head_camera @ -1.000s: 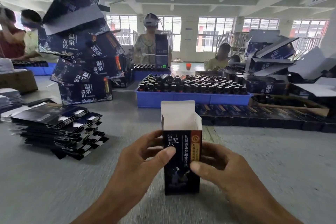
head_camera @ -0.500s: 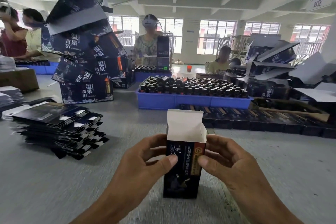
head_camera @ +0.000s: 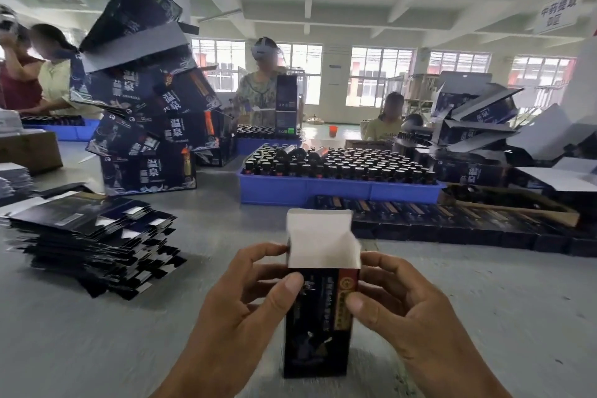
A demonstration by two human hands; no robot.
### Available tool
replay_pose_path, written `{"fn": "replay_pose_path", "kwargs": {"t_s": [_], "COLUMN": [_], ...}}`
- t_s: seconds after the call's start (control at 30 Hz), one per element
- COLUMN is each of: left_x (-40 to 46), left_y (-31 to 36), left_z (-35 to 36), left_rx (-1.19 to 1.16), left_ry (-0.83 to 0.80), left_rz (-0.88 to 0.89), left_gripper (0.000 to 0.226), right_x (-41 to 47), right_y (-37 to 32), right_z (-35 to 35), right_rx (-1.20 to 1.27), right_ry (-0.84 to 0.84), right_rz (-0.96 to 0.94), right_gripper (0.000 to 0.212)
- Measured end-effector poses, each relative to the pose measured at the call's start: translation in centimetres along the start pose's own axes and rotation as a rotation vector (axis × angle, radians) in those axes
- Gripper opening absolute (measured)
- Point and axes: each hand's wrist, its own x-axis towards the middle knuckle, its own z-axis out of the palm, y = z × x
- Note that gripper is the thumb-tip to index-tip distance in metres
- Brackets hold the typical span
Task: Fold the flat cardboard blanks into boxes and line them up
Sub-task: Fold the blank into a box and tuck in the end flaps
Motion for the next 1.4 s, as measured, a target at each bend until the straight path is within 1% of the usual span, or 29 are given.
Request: {"fn": "replay_pose_path", "kwargs": {"t_s": [0.03,0.1,0.2,0.27,0.37,0.53,0.6,0.7,0.8,0.93,1.03,1.13,1.3,1.4], "left_x": [0.1,0.1,0.0,-0.1,-0.2,-0.6,-0.6,-0.6,-0.7,-0.7,-0.7,-0.6,-0.5,-0.6], "left_y": [-0.2,-0.6,-0.8,-0.7,-0.2,0.6,0.8,1.3,1.6,1.7,1.6,1.7,2.1,2.2], "left_z": [0.0,0.3,0.6,0.9,1.0,0.7,0.7,0.7,0.8,0.4,0.3,0.4,0.5,0.6], "left_rx": [-0.008,-0.012,0.011,0.023,0.087,0.125,0.133,0.141,0.131,0.062,0.068,0.093,0.172,0.213], "left_ry": [0.029,0.070,0.041,0.036,0.054,0.020,0.016,0.002,-0.021,-0.039,-0.056,-0.024,0.026,0.041], "left_rz": [0.012,0.048,0.086,0.099,0.139,0.139,0.139,0.152,0.141,0.119,0.107,0.139,0.222,0.290], "left_gripper": [0.031,0.038,0.048,0.045,0.033,0.034,0.033,0.032,0.030,0.029,0.026,0.018,0.022,0.023], "right_x": [0.1,0.0,-0.3,-0.5,-0.7,-0.9,-1.0,-1.0,-1.1,-1.2,-1.2,-1.3,-1.3,-1.3], "right_y": [0.2,0.2,0.0,-0.4,-0.5,-0.7,-0.7,-0.8,-0.9,-0.9,-0.9,-1.0,-1.0,-1.2], "right_z": [0.0,-0.4,-0.7,-0.9,-0.7,-0.5,-0.3,-0.3,-0.3,-0.3,-0.2,-0.1,-0.1,0.1], "right_rx": [0.007,-0.022,-0.062,-0.086,-0.138,-0.190,-0.187,-0.168,-0.194,-0.221,-0.256,-0.281,-0.321,-0.279], "right_ry": [0.002,0.012,0.003,-0.002,0.012,-0.002,0.000,0.008,0.007,-0.013,-0.006,0.010,0.010,0.035], "right_rz": [-0.002,-0.003,-0.022,-0.053,-0.086,-0.162,-0.201,-0.231,-0.248,-0.254,-0.253,-0.255,-0.272,-0.317], "right_gripper": [0.049,0.046,0.043,0.043,0.053,0.062,0.058,0.045,0.042,0.040,0.034,0.032,0.032,0.029]}}
